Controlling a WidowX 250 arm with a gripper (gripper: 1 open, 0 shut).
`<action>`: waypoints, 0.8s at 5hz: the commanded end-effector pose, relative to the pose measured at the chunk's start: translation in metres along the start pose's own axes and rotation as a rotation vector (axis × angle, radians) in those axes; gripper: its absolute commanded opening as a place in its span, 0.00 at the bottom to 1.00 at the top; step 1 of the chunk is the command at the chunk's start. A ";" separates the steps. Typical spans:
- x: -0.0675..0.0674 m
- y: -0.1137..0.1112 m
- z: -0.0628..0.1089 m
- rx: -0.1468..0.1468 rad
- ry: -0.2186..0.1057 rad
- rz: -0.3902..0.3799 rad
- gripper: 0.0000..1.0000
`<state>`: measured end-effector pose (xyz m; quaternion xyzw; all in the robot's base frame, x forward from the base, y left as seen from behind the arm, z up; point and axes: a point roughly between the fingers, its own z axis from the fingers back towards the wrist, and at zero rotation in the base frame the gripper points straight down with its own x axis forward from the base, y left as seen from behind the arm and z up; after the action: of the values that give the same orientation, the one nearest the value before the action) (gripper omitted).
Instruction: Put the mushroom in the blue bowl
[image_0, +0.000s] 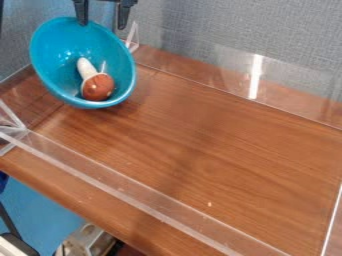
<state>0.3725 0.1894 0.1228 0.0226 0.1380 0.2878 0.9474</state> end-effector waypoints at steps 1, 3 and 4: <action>-0.027 0.008 0.059 -0.030 -0.143 0.022 0.00; -0.041 0.007 0.073 -0.047 -0.144 0.051 1.00; -0.041 0.007 0.077 -0.051 -0.145 0.058 1.00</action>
<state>0.3614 0.1790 0.1553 0.0144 0.1312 0.3145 0.9400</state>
